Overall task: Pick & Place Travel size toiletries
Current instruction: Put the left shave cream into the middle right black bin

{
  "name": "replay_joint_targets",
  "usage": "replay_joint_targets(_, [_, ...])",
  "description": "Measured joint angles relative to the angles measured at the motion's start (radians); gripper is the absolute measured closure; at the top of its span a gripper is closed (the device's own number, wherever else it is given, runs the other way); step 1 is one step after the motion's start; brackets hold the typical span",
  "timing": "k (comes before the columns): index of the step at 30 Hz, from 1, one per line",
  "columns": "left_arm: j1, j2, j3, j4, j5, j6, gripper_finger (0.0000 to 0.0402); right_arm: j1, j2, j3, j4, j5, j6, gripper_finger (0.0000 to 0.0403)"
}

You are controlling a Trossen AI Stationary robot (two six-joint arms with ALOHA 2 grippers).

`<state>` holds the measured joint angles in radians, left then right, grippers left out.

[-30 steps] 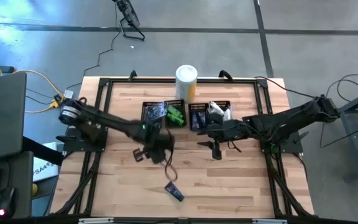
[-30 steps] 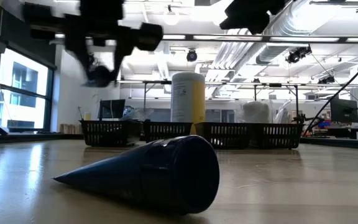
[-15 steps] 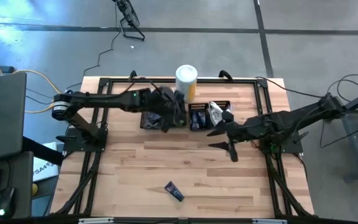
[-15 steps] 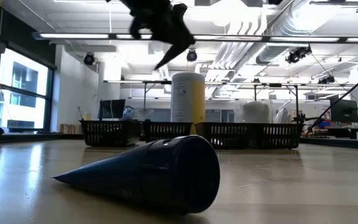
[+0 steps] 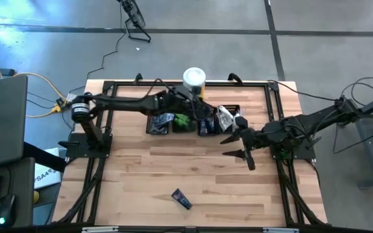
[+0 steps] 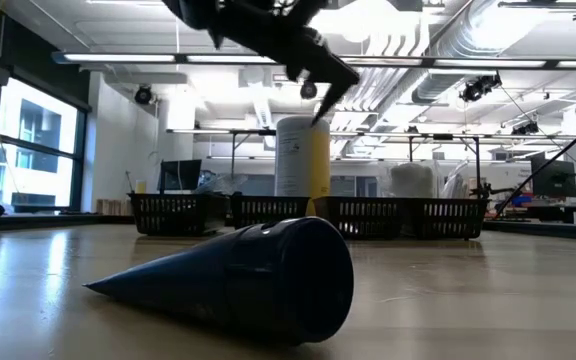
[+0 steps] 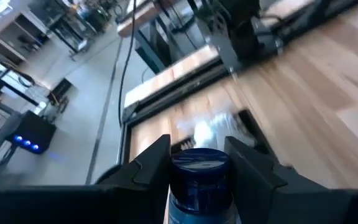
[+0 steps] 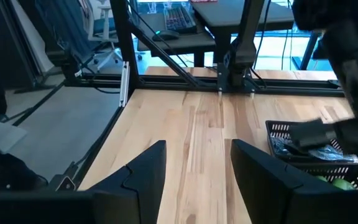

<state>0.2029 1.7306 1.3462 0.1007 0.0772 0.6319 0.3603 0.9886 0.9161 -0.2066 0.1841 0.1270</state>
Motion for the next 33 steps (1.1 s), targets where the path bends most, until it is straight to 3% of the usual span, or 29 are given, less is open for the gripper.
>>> replay_joint_targets(9, [-0.002, 0.129, 0.000, 0.184, -0.001, -0.193, 0.0272, 0.000, 0.000, 0.000, -0.002, 0.000, 0.003, 0.0229])
replay_joint_targets(19, [0.000, 0.236, 0.001, 0.282, -0.042, -0.470, 0.0272, 0.000, 0.000, 0.000, -0.007, 0.000, 0.003, 0.0229])
replay_joint_targets(33, [0.000, 0.257, 0.001, 0.230, -0.092, -0.508, 0.0272, 0.000, 0.000, 0.000, -0.008, 0.000, 0.003, 0.0229])
